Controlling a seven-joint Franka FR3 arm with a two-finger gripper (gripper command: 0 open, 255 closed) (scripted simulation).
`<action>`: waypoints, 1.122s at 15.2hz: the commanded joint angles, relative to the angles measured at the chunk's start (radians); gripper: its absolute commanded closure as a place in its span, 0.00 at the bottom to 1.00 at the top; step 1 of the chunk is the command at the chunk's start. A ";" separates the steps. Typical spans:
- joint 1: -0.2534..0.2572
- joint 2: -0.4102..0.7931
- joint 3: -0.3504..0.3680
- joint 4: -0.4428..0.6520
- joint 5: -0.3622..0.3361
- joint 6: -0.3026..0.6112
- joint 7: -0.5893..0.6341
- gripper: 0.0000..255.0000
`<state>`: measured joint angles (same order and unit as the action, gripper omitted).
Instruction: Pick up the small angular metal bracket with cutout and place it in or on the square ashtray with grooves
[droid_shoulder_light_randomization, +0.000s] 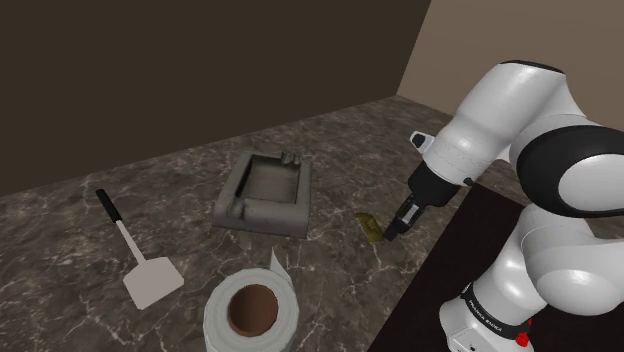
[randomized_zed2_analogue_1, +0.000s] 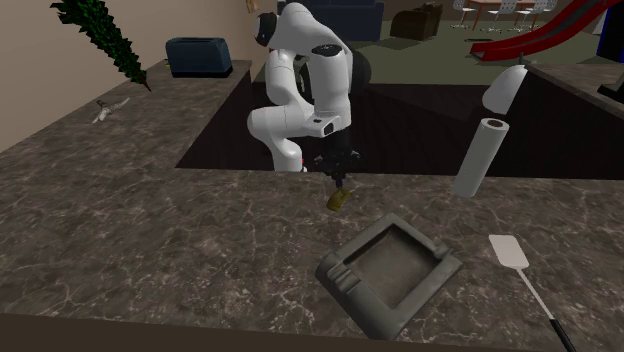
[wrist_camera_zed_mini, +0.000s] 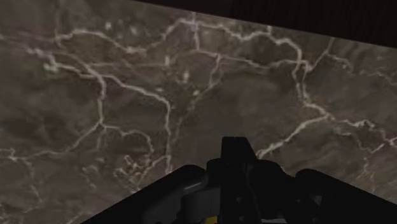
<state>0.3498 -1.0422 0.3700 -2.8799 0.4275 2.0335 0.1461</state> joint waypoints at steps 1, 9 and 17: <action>0.000 0.000 0.000 0.000 0.000 0.000 0.000 1.00; -0.297 0.213 0.163 0.255 0.007 -0.132 0.538 0.00; -0.290 0.251 0.209 0.180 0.043 -0.018 0.532 0.00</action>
<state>0.0589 -0.7935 0.5749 -2.6919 0.4666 2.0050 0.6792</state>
